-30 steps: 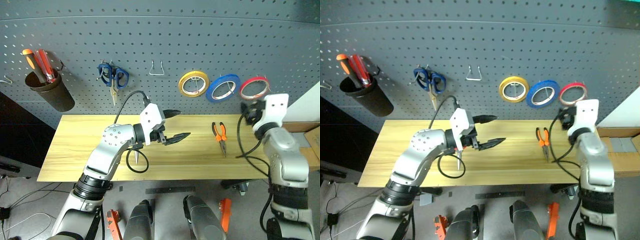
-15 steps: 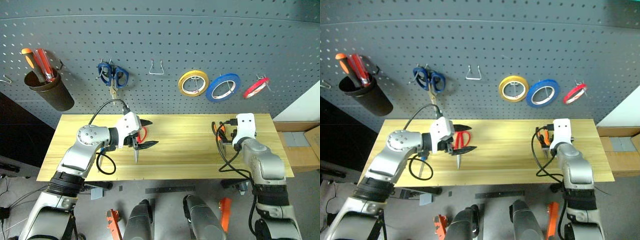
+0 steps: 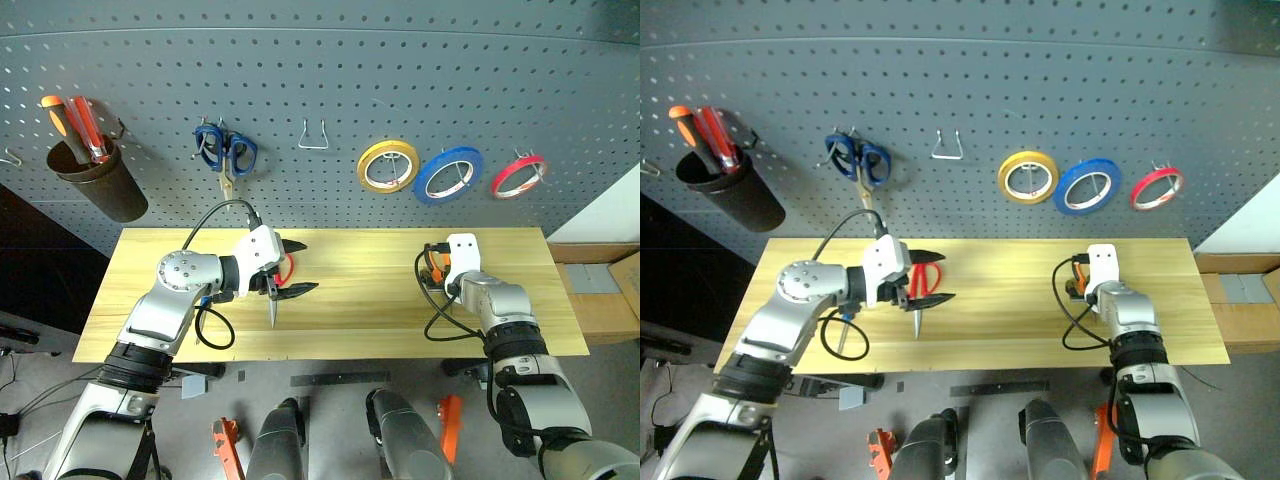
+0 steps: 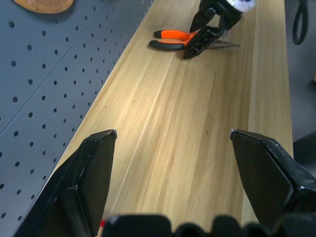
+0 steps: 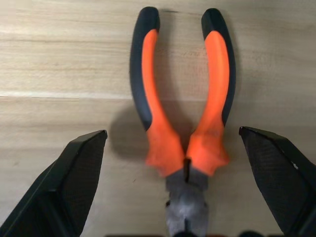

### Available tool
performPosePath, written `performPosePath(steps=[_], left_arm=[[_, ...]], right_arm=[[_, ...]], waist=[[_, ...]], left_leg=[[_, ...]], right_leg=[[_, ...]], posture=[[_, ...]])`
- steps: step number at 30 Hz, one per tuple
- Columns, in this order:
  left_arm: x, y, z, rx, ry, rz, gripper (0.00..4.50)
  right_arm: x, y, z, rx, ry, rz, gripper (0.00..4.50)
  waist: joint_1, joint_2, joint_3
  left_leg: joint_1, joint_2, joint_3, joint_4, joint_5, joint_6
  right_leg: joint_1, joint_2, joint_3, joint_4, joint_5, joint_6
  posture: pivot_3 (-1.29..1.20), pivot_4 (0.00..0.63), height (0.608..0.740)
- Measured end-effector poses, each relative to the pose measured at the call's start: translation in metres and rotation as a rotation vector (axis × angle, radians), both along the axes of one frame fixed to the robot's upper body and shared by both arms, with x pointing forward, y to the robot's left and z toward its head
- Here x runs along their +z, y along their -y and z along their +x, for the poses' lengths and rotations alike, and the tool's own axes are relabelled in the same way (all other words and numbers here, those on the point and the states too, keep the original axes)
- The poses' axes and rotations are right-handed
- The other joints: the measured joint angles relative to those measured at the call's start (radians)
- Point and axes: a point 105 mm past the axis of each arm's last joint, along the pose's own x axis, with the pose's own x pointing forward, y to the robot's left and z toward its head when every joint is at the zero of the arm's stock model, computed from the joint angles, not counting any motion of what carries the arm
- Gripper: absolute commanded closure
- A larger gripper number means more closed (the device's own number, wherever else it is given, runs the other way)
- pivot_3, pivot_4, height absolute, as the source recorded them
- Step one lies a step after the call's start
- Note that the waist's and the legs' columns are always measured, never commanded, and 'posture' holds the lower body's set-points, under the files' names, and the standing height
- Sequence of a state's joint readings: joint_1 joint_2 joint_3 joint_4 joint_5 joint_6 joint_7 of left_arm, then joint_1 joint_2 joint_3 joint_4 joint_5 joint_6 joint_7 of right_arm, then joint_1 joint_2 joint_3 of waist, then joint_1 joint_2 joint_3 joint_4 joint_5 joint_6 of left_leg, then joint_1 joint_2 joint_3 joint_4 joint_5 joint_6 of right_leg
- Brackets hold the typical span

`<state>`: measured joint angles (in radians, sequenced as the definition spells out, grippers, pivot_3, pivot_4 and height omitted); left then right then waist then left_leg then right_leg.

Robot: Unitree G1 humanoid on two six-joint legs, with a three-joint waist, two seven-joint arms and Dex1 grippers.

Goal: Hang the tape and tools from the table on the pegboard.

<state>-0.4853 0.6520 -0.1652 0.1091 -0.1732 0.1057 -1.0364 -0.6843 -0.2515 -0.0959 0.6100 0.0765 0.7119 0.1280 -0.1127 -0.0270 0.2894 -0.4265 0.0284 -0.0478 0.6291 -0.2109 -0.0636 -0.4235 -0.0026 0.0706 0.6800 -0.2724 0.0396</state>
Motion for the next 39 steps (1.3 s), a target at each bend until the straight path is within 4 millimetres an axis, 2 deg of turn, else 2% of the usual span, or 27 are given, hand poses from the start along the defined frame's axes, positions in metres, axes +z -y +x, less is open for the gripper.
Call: performPosePath(steps=[1, 7, 14, 16, 18, 22, 23, 26, 28, 30, 34, 39], left_arm=[[0.0, 0.0, 0.0, 0.001, 0.0, 0.0, 0.52], [-0.004, -0.002, -0.001, 0.012, -0.009, -0.002, 0.52], [-0.004, -0.008, -0.001, 0.049, -0.006, -0.021, 0.52], [-0.002, -0.013, -0.001, 0.078, -0.01, -0.045, 0.52], [-0.001, -0.02, -0.001, 0.116, -0.015, -0.069, 0.52], [0.003, -0.033, -0.006, 0.187, -0.023, -0.132, 0.52], [0.004, -0.039, -0.008, 0.213, -0.017, -0.144, 0.52], [0.01, -0.048, -0.01, 0.253, 0.012, -0.175, 0.52], [0.017, -0.051, -0.012, 0.27, 0.027, -0.2, 0.52], [0.021, -0.058, -0.013, 0.31, 0.03, -0.232, 0.52], [0.027, -0.076, -0.013, 0.405, 0.022, -0.293, 0.52], [0.04, -0.095, -0.015, 0.467, 0.031, -0.333, 0.52]], right_arm=[[0.0, 0.0, 0.001, 0.004, 0.004, -0.004, 0.58], [0.0, -0.004, 0.01, 0.032, 0.021, -0.028, 2.63], [0.0, -0.004, 0.013, 0.027, 0.025, -0.026, 2.63], [0.003, -0.006, 0.007, 0.026, 0.041, -0.019, 2.63], [0.012, -0.019, -0.003, 0.052, 0.084, 0.009, 2.63], [0.045, -0.066, -0.043, 0.17, 0.203, 0.064, 2.63], [0.055, -0.084, -0.061, 0.217, 0.241, 0.078, 2.63], [0.075, -0.127, -0.093, 0.355, 0.308, 0.117, 2.63], [0.096, -0.15, -0.105, 0.43, 0.385, 0.141, 2.63], [0.125, -0.165, -0.105, 0.473, 0.488, 0.142, 2.63], [0.181, -0.18, -0.092, 0.499, 0.69, 0.14, 2.63], [0.213, -0.194, -0.069, 0.508, 0.787, 0.156, 2.63]], waist=[[0.0, 0.0, 0.0], [0.0, -0.001, -0.001], [0.0, -0.003, -0.002], [0.001, -0.003, -0.002], [0.001, -0.003, -0.002], [0.0, -0.002, -0.002], [0.001, -0.002, -0.002], [0.001, -0.002, -0.002], [0.004, -0.003, -0.003], [0.004, -0.004, -0.003], [0.008, -0.008, -0.006], [0.022, -0.012, -0.009]], left_leg=[[0.0, 0.0, 0.0, 0.0, 0.0, 0.0], [0.0, 0.0, 0.0, 0.001, 0.0, 0.0], [0.001, 0.0, -0.001, 0.001, 0.0, 0.0], [0.0, 0.001, -0.001, 0.001, 0.0, 0.0], [-0.001, 0.001, -0.002, 0.0, 0.0, 0.0], [-0.006, 0.002, -0.003, 0.0, 0.0, 0.0], [-0.006, 0.003, -0.004, 0.0, 0.0, 0.0], [-0.006, 0.002, -0.003, 0.001, 0.0, 0.0], [-0.006, 0.002, -0.003, 0.002, 0.001, -0.001], [-0.006, 0.001, -0.003, 0.005, 0.002, -0.001], [-0.006, 0.002, -0.005, 0.006, 0.004, -0.001], [-0.006, 0.001, -0.005, 0.001, 0.003, -0.002]], right_leg=[[0.0, 0.0, 0.0, 0.0, 0.0, 0.0], [0.001, 0.0, 0.0, 0.001, 0.0, 0.0], [0.002, 0.0, 0.0, 0.001, 0.001, 0.0], [0.0, 0.0, -0.001, 0.001, 0.001, 0.0], [-0.002, 0.0, -0.001, 0.002, 0.001, 0.0], [-0.007, 0.0, -0.002, 0.002, 0.001, 0.0], [-0.007, 0.0, -0.002, 0.002, 0.001, 0.0], [-0.007, -0.001, -0.001, 0.002, 0.001, 0.0], [-0.006, -0.002, -0.001, 0.001, 0.001, 0.001], [-0.005, -0.002, -0.001, 0.001, 0.001, 0.006], [-0.005, 0.0, -0.003, 0.002, 0.003, 0.003], [-0.006, -0.001, -0.004, 0.001, 0.006, -0.002]], posture=[[-0.12, 0.253, 0.74], [-0.11, 0.247, 0.74], [-0.11, 0.242, 0.74], [-0.11, 0.242, 0.74], [-0.11, 0.245, 0.74], [-0.11, 0.248, 0.74], [-0.11, 0.248, 0.74], [-0.09, 0.244, 0.74], [-0.09, 0.241, 0.74], [-0.08, 0.233, 0.74], [-0.05, 0.218, 0.74], [-0.01, 0.2, 0.74]])
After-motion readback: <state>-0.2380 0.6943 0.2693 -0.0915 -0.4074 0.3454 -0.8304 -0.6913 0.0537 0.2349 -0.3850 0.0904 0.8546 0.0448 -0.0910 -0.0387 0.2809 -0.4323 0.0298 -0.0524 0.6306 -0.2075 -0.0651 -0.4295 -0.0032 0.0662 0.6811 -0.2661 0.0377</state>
